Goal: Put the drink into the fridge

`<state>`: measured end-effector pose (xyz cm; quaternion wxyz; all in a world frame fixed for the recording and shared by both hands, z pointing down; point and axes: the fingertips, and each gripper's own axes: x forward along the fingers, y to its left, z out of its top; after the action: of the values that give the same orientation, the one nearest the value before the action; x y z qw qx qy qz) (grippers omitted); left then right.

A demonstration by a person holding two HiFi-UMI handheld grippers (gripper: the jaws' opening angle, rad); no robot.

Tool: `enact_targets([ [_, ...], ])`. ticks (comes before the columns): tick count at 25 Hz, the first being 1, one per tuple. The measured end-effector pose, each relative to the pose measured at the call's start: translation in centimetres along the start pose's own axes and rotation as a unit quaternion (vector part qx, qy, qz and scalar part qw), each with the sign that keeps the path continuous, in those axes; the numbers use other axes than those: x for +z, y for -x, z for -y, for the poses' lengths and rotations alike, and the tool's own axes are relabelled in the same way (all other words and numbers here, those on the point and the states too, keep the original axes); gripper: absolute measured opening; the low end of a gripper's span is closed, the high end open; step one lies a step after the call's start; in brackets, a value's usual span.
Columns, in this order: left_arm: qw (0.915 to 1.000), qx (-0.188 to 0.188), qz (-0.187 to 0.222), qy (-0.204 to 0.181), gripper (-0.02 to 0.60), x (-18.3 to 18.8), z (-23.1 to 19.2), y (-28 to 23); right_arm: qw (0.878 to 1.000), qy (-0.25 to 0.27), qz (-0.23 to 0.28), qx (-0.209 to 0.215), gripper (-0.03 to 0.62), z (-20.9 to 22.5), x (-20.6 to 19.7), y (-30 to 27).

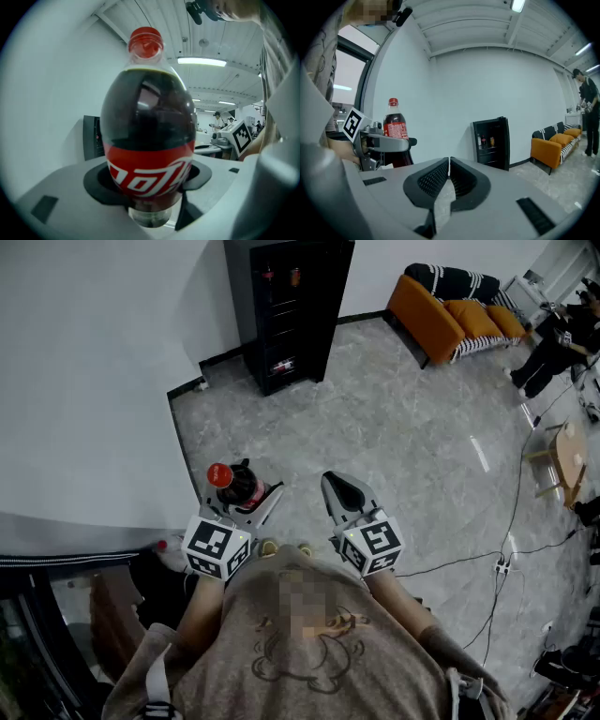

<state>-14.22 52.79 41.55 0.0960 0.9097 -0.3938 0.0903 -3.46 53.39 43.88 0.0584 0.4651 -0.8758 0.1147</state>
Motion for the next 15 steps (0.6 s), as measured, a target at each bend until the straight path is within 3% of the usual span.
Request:
enact_targets([
  [10,1.0000,-0.005,0.000,-0.001,0.312,0.7,1.3,-2.0,1.000,0.010,0.000,0.013,0.026,0.8,0.5,0.0],
  [15,1.0000,-0.001,0.002,0.006,0.311,1.0,2.1,-3.0,0.999,0.026,0.004,0.046,0.028,1.2,1.1,1.0],
])
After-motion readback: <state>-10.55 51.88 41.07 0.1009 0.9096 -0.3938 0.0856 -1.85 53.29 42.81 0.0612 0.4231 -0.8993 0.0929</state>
